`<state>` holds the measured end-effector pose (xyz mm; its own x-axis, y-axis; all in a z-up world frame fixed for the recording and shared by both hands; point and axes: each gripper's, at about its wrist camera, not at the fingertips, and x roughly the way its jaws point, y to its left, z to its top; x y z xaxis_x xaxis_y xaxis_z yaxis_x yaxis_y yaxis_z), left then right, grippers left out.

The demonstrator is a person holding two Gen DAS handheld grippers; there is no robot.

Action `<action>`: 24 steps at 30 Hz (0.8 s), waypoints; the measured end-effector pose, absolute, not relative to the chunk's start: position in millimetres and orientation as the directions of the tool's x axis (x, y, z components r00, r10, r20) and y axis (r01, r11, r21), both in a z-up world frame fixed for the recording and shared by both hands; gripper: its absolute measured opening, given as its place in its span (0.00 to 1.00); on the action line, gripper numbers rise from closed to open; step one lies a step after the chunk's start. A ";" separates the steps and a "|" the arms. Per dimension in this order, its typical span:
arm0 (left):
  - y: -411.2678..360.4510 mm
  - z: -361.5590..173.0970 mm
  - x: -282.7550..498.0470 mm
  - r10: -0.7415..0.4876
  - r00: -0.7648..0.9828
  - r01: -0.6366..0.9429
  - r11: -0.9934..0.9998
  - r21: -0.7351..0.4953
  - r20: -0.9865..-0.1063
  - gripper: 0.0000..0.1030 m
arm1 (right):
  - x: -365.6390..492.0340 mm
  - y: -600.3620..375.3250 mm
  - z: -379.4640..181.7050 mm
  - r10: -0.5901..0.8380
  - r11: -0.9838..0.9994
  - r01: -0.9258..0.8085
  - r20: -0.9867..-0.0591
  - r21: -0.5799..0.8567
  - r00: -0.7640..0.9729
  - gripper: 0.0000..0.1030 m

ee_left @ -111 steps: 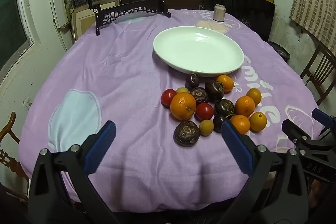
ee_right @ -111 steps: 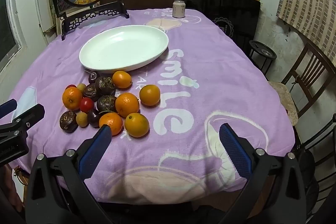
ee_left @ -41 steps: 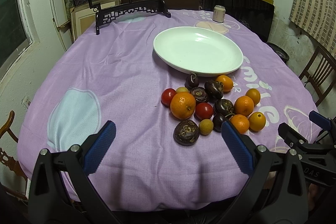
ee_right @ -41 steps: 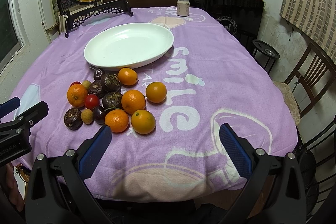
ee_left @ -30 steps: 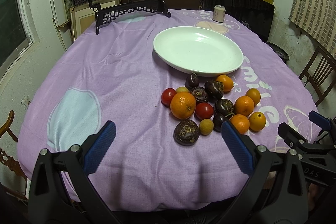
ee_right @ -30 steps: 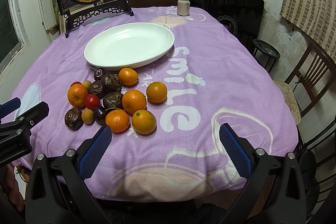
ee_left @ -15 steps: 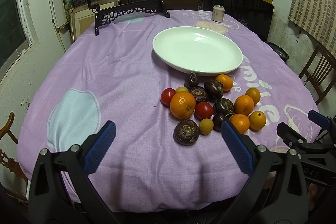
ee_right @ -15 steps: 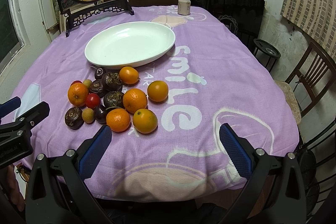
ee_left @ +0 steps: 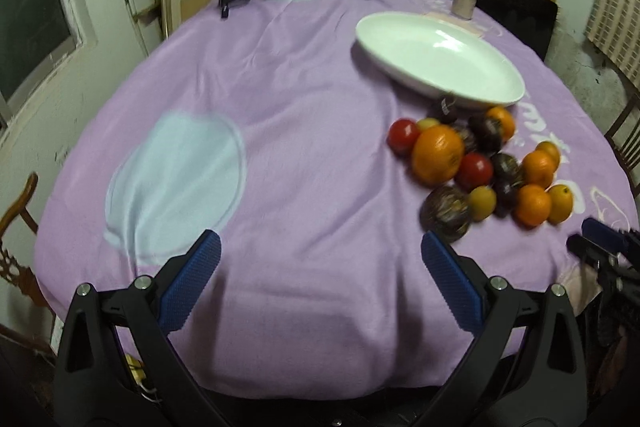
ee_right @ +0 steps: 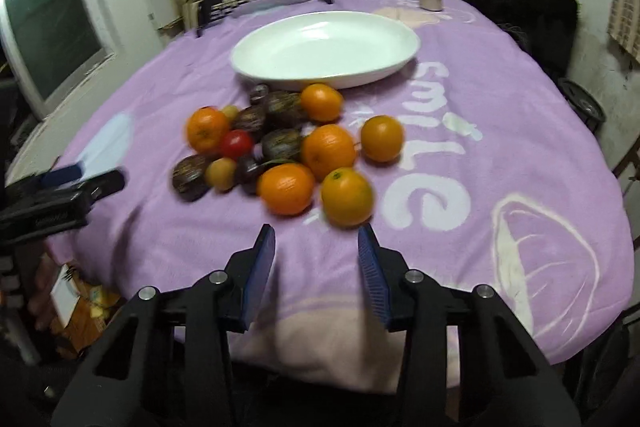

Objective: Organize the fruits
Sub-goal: 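Grasp a dark brown fruit with the left tool while the right tool grasps an orange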

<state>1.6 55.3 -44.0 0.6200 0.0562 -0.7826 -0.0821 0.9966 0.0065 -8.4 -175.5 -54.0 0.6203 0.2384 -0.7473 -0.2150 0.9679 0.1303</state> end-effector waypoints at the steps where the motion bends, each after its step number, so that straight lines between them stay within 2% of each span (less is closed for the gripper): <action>1: 56.7 -45.5 2.6 0.054 0.617 -0.083 0.997 0.004 -0.785 0.98 | -3.1 -177.1 -55.6 0.214 0.973 -0.201 -0.748 0.110 0.629 0.44; 6: 48.7 -48.4 1.8 0.015 0.617 -0.037 0.999 -0.011 -0.787 0.98 | 26.0 -179.8 -74.1 0.208 0.973 -0.206 -0.786 0.105 0.583 0.44; 7: 43.7 -50.3 3.0 0.008 0.611 -0.021 1.000 -0.006 -0.791 0.98 | 30.4 -179.8 -77.1 0.212 0.972 -0.210 -0.787 0.107 0.579 0.37; 9: 35.5 -54.6 6.7 0.004 0.602 -0.001 1.000 0.004 -0.799 0.98 | 35.3 -179.5 -77.4 0.218 0.970 -0.217 -0.775 0.108 0.593 0.34; 11: 28.6 -60.0 13.0 0.006 0.592 0.013 1.000 0.017 -0.806 0.98 | 33.5 -182.9 -74.5 0.248 0.965 -0.218 -0.770 0.145 0.588 0.34; 17: 7.9 -70.6 29.0 -0.042 0.575 0.077 0.997 0.003 -0.817 0.98 | 19.0 -203.1 -70.1 0.219 0.975 -0.163 -0.771 0.151 0.599 0.34; 19: -1.1 -73.4 33.5 -0.066 0.571 0.112 0.994 -0.002 -0.818 0.86 | 17.0 -209.5 -72.9 0.223 0.975 -0.149 -0.775 0.168 0.591 0.34; 23: -15.4 -75.9 40.9 -0.079 0.576 0.149 0.989 0.010 -0.814 0.73 | 13.4 -218.6 -72.9 0.241 0.970 -0.135 -0.770 0.200 0.591 0.34; 24: -16.4 -75.6 41.1 -0.083 0.578 0.153 0.988 0.009 -0.812 0.66 | 14.0 -218.9 -72.8 0.244 0.970 -0.136 -0.769 0.203 0.591 0.34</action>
<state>41.1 -16.4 -75.6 0.5776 -0.0826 -0.8122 0.1532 0.9882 0.0085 14.0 -218.9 -72.8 0.5911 0.2436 -0.7689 -0.1357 0.9697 0.2029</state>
